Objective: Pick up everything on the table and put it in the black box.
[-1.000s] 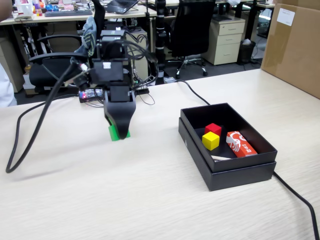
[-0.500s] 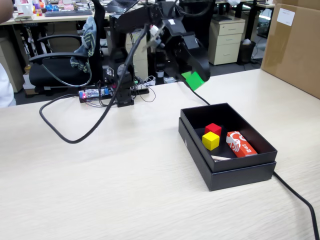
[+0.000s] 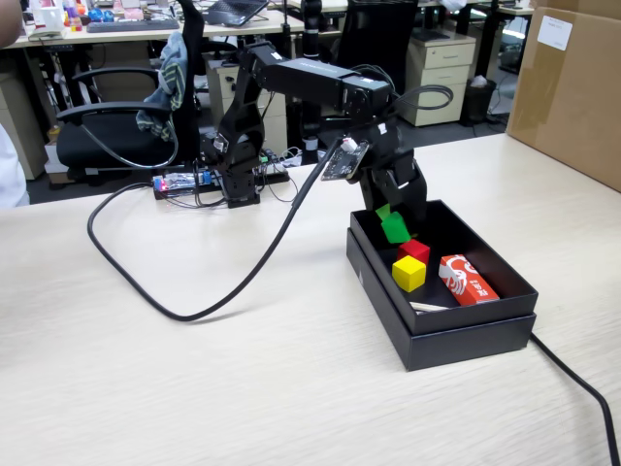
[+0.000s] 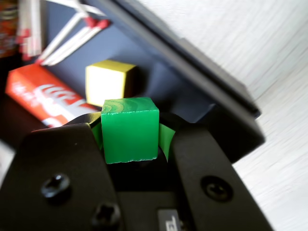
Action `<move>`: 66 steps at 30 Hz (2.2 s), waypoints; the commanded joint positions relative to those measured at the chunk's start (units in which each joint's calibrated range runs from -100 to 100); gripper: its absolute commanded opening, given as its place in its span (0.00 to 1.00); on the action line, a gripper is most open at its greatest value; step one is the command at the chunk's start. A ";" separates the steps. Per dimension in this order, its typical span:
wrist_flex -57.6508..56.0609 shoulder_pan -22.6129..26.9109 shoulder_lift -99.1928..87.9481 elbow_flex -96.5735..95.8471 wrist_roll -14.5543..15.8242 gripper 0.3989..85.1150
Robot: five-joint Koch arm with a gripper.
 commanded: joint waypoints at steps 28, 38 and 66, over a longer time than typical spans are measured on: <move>9.79 -17.44 -72.63 -31.25 -6.06 0.56; 21.28 -20.85 -96.38 -65.52 -6.20 0.61; 63.96 -18.95 -96.73 -108.77 -5.37 0.61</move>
